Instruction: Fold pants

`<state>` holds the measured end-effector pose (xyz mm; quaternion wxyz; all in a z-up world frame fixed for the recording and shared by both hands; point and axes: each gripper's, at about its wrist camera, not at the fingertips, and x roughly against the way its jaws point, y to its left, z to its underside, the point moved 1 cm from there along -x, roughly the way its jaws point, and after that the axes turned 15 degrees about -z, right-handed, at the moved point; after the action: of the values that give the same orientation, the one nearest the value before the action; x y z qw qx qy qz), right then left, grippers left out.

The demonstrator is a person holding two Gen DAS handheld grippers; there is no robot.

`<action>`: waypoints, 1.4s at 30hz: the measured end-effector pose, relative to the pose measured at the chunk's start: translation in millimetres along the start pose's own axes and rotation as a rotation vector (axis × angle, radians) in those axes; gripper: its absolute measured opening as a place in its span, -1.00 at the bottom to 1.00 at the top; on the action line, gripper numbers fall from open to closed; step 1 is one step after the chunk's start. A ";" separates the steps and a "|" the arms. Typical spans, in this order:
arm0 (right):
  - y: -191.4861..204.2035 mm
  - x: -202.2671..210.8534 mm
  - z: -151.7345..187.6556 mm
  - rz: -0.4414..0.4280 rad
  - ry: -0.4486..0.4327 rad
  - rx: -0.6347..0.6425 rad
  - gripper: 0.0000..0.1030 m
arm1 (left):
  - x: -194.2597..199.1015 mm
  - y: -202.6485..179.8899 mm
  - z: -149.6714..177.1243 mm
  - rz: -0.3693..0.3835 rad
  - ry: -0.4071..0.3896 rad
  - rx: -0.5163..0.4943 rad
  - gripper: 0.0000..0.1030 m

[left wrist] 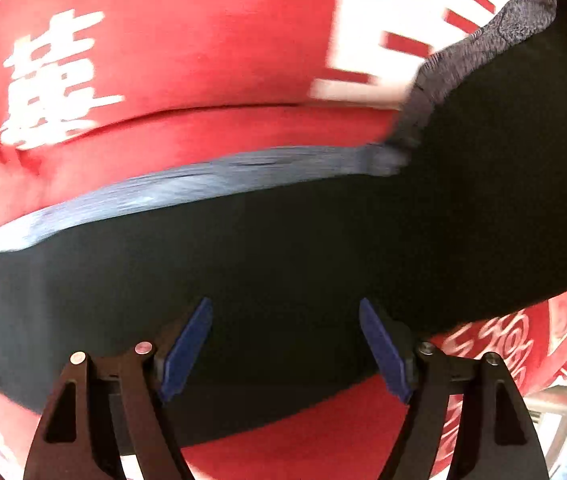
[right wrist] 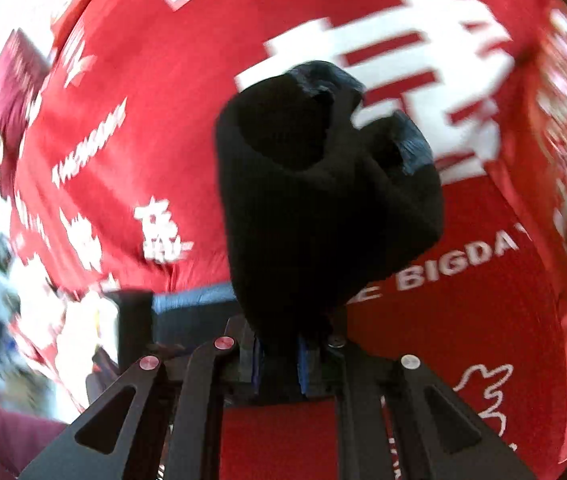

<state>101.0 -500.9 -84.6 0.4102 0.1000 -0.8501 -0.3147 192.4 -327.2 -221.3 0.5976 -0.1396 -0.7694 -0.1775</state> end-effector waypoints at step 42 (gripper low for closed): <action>-22.1 -133.6 138.6 -0.268 0.196 -0.709 -0.70 | 34.9 82.5 -24.2 -0.127 -0.034 0.091 0.50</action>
<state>79.6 -398.1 -247.5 0.4539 0.0917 -0.6247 -0.6288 240.1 -263.7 -173.3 0.5776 -0.0663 -0.7941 -0.1775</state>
